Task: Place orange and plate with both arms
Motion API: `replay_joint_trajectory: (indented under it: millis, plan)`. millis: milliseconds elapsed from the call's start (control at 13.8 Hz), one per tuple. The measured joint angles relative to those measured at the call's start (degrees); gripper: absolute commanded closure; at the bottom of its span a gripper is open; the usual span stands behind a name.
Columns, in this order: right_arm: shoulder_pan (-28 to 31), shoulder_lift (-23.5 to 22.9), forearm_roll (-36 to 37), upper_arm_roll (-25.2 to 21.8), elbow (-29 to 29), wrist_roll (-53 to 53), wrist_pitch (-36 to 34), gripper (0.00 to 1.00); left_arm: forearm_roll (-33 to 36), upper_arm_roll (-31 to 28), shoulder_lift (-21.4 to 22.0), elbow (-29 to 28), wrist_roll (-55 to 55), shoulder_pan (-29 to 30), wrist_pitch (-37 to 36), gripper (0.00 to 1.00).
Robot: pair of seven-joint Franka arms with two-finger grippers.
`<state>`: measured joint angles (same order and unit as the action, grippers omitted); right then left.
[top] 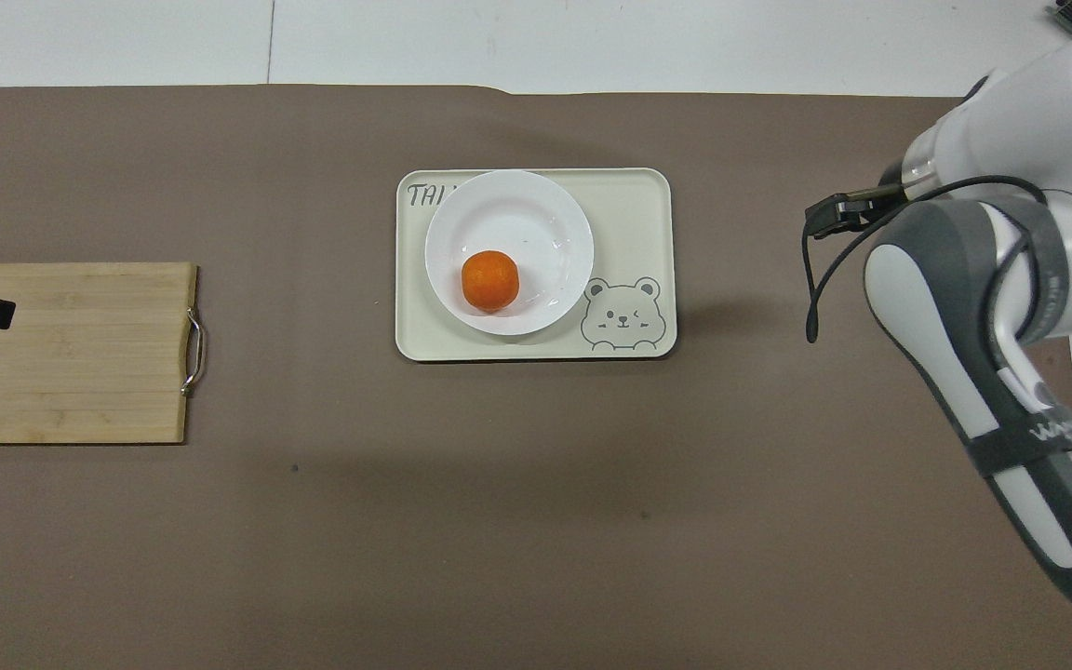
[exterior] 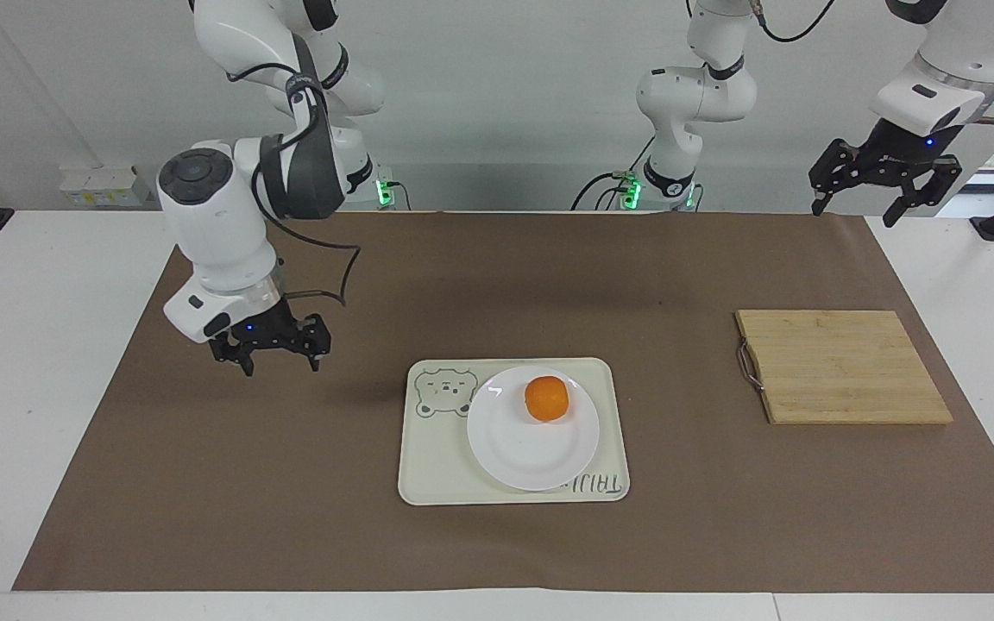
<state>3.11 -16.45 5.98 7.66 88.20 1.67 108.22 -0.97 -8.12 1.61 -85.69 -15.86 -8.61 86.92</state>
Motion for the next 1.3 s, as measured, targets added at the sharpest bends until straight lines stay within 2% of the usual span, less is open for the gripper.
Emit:
replay_joint_trajectory:
  millis: [434, 579, 868, 1302]
  plan:
    - [2.4, 12.0, -1.2, 0.0, -0.2, 2.3, -13.4, 0.0, 0.0, 0.0, 0.0, 0.0, 0.0, 0.0, 0.0, 0.0]
    - [2.4, 14.6, -2.6, 0.1, 0.9, 2.9, -16.0, 0.0, 0.0, 0.0, 0.0, 0.0, 0.0, 0.0, 0.0, 0.0]
    - [2.7, 15.4, -4.8, 0.0, 3.5, 3.6, -16.0, 0.0, 0.0, 0.0, 0.0, 0.0, 0.0, 0.0, 0.0, 0.0]
    - [2.8, 15.4, -4.9, 0.0, 3.7, 3.6, -16.1, 0.0, 0.0, 0.0, 0.0, 0.0, 0.0, 0.0, 0.0, 0.0]
